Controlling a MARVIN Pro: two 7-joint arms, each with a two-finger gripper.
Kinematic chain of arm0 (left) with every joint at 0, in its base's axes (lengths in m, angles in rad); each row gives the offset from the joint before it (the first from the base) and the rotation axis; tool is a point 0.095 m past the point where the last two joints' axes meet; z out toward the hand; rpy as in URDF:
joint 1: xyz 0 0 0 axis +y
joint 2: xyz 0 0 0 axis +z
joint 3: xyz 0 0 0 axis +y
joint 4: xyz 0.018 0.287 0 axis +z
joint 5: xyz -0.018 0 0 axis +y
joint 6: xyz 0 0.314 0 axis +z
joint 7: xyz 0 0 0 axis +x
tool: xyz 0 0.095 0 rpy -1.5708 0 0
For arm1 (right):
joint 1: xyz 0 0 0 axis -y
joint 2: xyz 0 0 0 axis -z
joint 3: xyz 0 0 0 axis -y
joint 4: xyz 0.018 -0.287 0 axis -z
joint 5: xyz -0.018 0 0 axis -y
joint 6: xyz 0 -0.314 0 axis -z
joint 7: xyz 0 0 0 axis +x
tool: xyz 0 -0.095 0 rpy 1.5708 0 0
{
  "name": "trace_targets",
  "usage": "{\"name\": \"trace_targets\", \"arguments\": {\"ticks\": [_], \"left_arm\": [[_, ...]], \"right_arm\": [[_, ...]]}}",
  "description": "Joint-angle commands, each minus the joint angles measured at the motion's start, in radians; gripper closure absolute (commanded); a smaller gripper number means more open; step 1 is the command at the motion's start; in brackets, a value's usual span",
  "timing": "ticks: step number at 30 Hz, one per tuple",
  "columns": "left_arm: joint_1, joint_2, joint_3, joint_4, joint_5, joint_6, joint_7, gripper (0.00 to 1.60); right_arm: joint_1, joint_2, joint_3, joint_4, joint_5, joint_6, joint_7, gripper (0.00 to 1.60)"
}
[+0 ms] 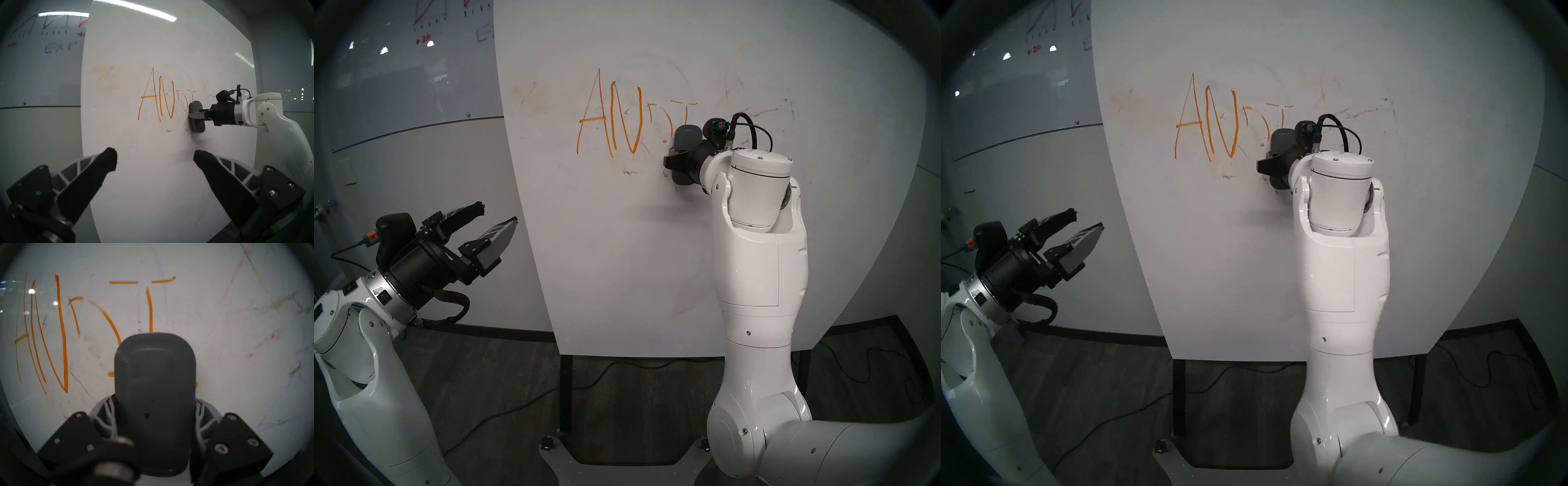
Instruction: Erase all marks on the whiteboard with the eraser
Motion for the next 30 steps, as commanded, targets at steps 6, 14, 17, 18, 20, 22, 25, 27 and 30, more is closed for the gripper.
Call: {"name": "trace_targets", "arguments": {"ticks": [6,14,17,18,20,22,25,27,30], "left_arm": [[0.001,0.002,0.002,-0.016,-0.003,0.001,0.001,0.0],[0.001,0.002,0.002,-0.016,-0.003,0.001,0.001,0.0],[0.001,0.002,0.002,-0.016,-0.003,0.001,0.001,0.0],[0.001,0.002,0.002,-0.016,-0.003,0.001,0.001,0.0],[0.001,0.002,0.002,-0.016,-0.003,0.001,0.001,0.0],[0.001,0.002,0.002,-0.016,-0.003,0.001,0.001,0.0],[0.001,0.002,0.002,-0.016,-0.003,0.001,0.001,0.0],[0.001,0.003,0.002,-0.016,-0.004,0.001,0.001,0.0],[0.001,0.002,0.002,-0.016,-0.003,0.001,0.001,0.0]], "right_arm": [[0.089,-0.004,0.0,-0.001,0.001,-0.014,-0.007,1.6],[0.12,0.001,0.003,0.006,0.005,0.003,-0.005,1.6],[0.13,0.002,0.003,0.008,0.007,0.011,-0.005,1.6],[0.133,0.002,0.003,0.009,0.008,0.014,-0.004,1.6],[0.141,0.003,0.003,0.011,0.009,0.019,-0.005,1.6],[0.152,0.003,0.005,0.013,0.01,0.025,-0.005,1.6],[0.168,0.002,0.008,0.015,0.014,0.033,-0.004,1.6],[0.173,0.001,0.009,0.015,0.016,0.037,-0.003,1.6],[0.184,0.001,0.011,0.017,0.02,0.038,-0.002,1.6]]}}
